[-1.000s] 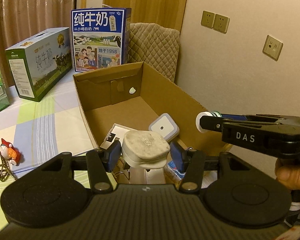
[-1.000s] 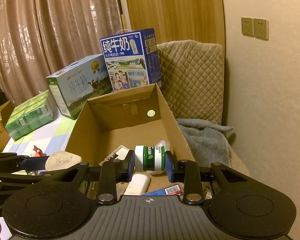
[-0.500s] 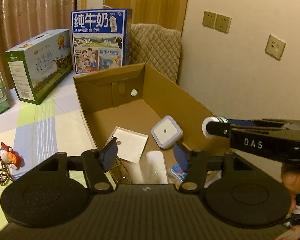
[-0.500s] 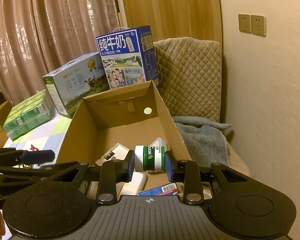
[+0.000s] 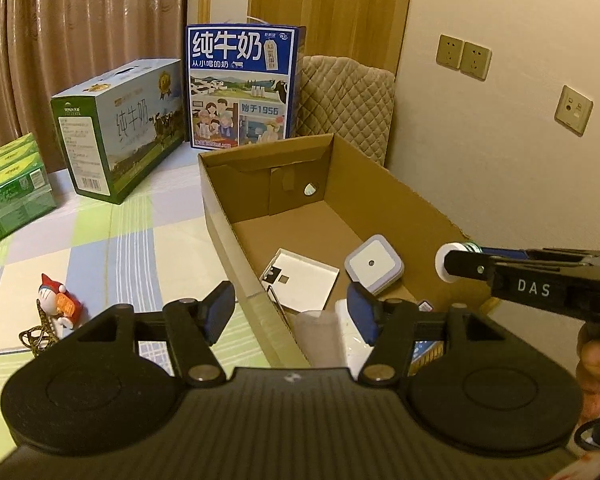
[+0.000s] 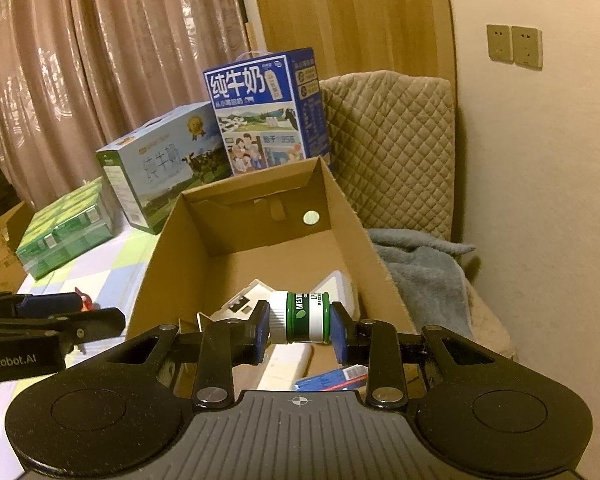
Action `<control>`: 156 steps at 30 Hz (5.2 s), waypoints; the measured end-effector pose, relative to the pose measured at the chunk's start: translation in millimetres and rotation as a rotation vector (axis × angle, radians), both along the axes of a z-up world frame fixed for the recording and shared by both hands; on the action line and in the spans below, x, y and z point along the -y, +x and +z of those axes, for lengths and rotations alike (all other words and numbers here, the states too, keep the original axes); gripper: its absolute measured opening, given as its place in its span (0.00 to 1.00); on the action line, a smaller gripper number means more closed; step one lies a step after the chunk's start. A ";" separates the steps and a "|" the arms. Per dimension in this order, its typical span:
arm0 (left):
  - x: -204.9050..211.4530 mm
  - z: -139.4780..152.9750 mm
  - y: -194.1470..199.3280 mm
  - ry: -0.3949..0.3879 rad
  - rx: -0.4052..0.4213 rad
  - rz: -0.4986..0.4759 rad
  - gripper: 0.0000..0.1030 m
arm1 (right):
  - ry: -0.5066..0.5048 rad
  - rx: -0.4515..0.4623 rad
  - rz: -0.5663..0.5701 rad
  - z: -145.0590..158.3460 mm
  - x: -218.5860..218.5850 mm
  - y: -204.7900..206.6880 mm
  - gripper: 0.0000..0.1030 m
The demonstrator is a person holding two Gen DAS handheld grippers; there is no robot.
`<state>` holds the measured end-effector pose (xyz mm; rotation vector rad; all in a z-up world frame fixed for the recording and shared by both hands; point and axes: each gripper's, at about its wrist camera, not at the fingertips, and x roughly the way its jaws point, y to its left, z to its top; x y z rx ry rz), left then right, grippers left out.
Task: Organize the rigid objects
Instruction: 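Lower the green-and-white bottle into the box and open the right tool, then move both tools back toward the figurine and lanyard on the table, then grasp the leopard-print lanyard with the left tool and lift it, then grasp the red-hooded Doraemon figurine with the right tool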
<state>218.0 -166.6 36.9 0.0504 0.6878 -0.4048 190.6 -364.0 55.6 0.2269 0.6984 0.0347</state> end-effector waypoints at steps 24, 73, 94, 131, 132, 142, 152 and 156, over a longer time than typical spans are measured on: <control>-6.2 -4.7 -5.0 -0.008 -0.011 0.002 0.55 | 0.014 -0.019 0.024 -5.6 -14.3 8.0 0.28; -238.3 -2.8 -70.7 0.057 0.018 0.362 0.57 | 0.057 0.066 0.250 42.3 -181.3 -21.0 0.60; -273.0 -99.1 19.5 -0.006 -0.023 0.387 0.63 | -0.021 -0.010 0.368 -60.4 -244.2 41.6 0.60; -260.6 -146.6 109.0 0.072 -0.107 0.320 0.35 | -0.033 -0.038 0.407 -127.2 -267.6 124.8 0.60; -263.3 -145.3 107.8 0.072 -0.113 0.319 0.33 | -0.034 -0.033 0.416 -127.0 -270.7 126.6 0.60; -302.3 -138.4 94.0 0.077 -0.090 0.363 0.32 | -0.117 0.035 0.601 -135.4 -326.1 157.7 0.60; -317.9 -132.7 93.9 0.003 -0.081 0.384 0.32 | -0.204 0.026 0.681 -160.8 -358.0 189.7 0.59; -318.3 -133.2 93.9 -0.017 -0.086 0.381 0.32 | -0.234 0.037 0.686 -164.4 -360.8 189.3 0.41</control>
